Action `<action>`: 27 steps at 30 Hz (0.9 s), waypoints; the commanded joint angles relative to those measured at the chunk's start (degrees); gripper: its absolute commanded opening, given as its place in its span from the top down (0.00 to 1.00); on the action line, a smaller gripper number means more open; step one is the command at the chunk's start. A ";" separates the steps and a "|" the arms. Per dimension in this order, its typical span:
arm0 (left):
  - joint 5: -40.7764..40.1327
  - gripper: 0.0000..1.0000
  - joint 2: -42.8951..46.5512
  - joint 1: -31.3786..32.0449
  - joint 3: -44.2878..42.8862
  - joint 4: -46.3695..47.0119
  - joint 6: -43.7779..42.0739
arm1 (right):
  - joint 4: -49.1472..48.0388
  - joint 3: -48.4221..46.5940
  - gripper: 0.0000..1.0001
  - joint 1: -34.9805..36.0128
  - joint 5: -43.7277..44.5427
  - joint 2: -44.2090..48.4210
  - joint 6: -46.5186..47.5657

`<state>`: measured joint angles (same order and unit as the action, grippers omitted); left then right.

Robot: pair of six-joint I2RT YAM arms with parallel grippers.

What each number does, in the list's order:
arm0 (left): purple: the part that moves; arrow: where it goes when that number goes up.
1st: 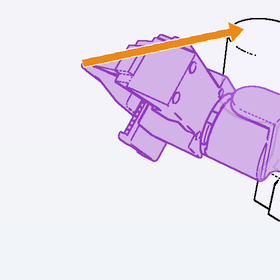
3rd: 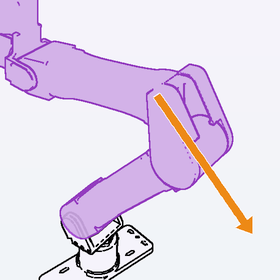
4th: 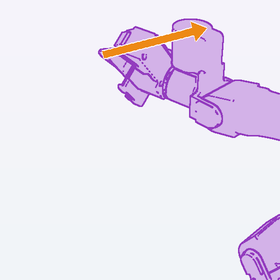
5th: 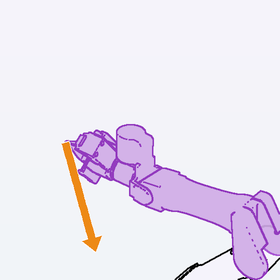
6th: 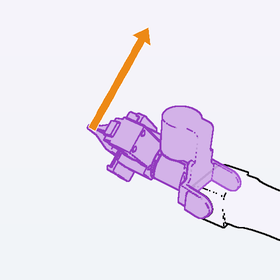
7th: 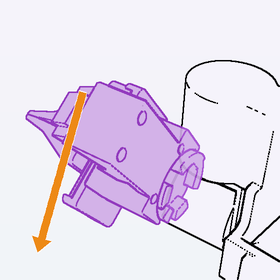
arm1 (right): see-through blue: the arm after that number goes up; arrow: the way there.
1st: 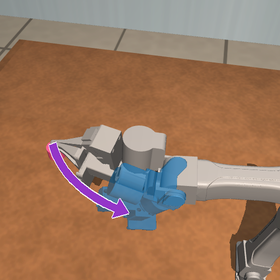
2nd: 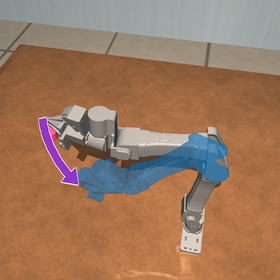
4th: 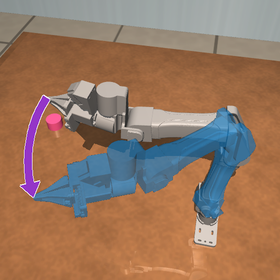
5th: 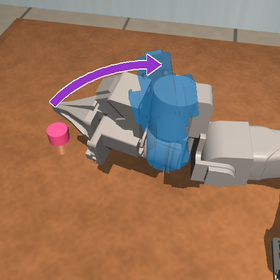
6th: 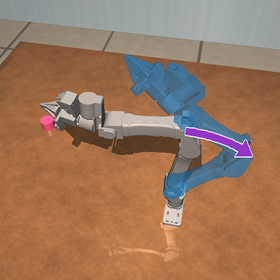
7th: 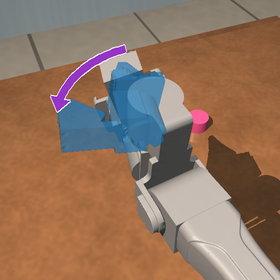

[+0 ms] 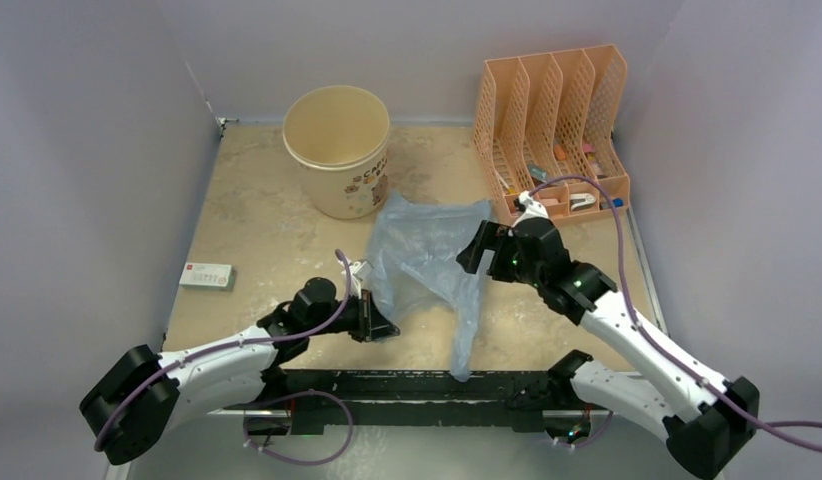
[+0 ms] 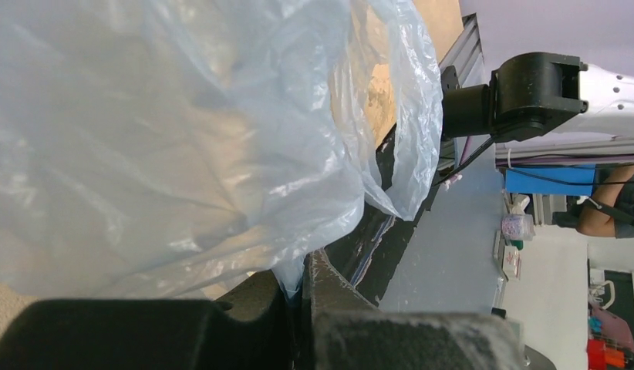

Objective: Put the trash bags into the trash bin

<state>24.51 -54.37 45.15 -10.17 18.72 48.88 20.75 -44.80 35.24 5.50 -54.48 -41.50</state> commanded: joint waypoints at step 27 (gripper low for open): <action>1.19 1.00 -2.31 0.25 -2.59 0.53 -4.14 | -13.03 30.19 0.30 7.18 -35.20 20.43 -7.06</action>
<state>25.08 -57.41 45.15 -11.05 17.72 45.87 15.97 -14.83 37.71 -28.21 -31.20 -46.24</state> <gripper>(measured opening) 0.006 0.708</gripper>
